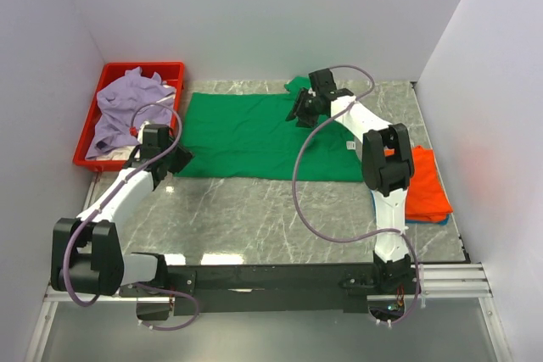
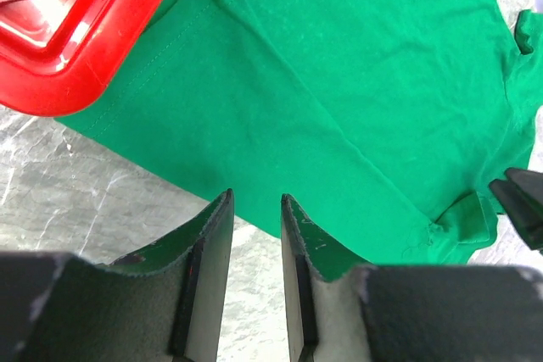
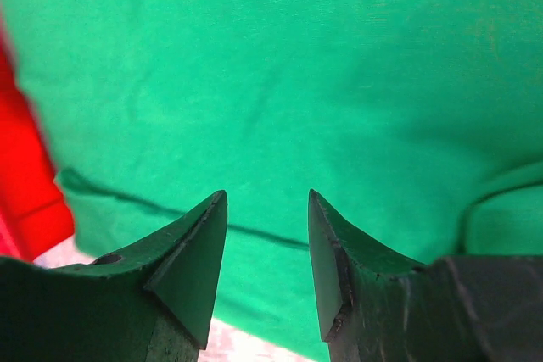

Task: Fold and stack the t-shirts
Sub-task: Fold the tshirt

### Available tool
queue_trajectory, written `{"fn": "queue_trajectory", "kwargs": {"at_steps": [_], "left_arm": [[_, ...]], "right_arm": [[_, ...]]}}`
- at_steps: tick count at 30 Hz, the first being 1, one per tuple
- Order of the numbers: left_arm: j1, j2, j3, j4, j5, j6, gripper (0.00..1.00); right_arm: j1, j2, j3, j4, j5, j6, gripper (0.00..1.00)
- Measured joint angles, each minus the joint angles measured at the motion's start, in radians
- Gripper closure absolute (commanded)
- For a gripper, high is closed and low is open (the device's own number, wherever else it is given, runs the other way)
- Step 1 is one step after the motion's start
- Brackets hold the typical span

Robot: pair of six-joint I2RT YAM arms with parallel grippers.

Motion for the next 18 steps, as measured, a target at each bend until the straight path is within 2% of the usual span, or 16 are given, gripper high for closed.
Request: {"fn": "queue_trajectory", "kwargs": {"at_steps": [5, 7, 14, 18], "left_arm": [[0.000, -0.001, -0.004, -0.004, 0.000, 0.000, 0.66], [0.000, -0.003, -0.007, -0.005, 0.000, 0.000, 0.66], [0.001, -0.031, -0.017, -0.002, 0.001, 0.000, 0.67], [0.002, -0.046, -0.032, -0.002, 0.001, 0.000, 0.67]], "right_arm": [[0.016, -0.006, 0.031, -0.016, -0.011, 0.000, 0.50], [0.015, -0.028, -0.005, -0.001, 0.016, 0.002, 0.50], [-0.066, -0.359, -0.464, 0.088, 0.080, 0.034, 0.52], [-0.115, -0.517, -0.613, 0.140, 0.115, 0.037, 0.52]]}}
